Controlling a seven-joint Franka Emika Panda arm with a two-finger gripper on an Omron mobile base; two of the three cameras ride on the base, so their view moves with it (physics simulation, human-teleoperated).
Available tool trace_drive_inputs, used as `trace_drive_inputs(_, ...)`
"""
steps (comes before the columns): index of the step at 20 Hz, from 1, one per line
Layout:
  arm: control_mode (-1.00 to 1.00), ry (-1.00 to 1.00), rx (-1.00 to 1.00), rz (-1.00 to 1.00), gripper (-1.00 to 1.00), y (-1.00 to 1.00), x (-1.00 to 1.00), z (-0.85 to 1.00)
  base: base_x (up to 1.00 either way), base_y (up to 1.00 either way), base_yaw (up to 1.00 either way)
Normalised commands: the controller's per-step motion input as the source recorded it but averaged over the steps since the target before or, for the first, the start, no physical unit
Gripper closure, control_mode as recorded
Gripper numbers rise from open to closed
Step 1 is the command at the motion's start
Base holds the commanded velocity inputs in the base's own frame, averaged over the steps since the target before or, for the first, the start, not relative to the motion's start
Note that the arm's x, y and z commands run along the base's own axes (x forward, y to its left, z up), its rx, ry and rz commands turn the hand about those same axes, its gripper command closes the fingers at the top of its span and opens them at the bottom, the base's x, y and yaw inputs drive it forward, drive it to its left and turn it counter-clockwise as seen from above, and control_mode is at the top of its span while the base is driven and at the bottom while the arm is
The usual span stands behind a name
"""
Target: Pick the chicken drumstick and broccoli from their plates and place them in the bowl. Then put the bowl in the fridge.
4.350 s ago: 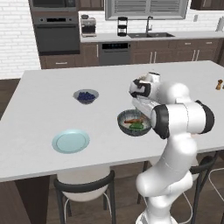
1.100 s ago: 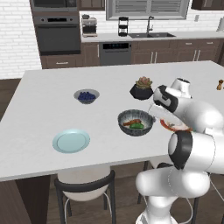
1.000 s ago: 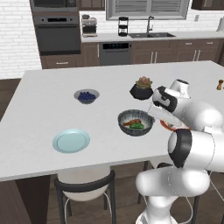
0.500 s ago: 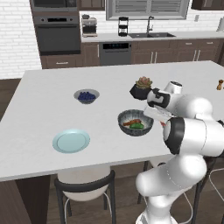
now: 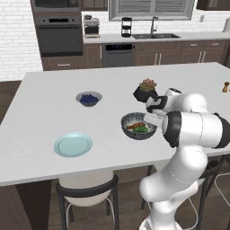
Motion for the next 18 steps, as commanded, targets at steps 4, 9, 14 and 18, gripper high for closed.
trace_drive_inputs(4, -1.0, 0.0, 0.0, 0.0, -1.0, 0.03, 0.16, -0.24, 0.0, 0.0, 0.0)
trace_drive_inputs(9, -1.0, 0.0, 0.0, 0.0, -1.0, 0.07, 0.19, -0.17, 0.0, 0.0, 0.0)
trace_drive_inputs(14, -1.0, 0.0, 0.0, -0.01, 1.0, 0.15, 0.09, -0.2, 0.0, 0.0, 0.0)
trace_drive_inputs(18, -1.0, 0.0, 0.0, -0.02, 1.0, 0.16, 0.0, -0.27, 0.0, 0.0, 0.0)
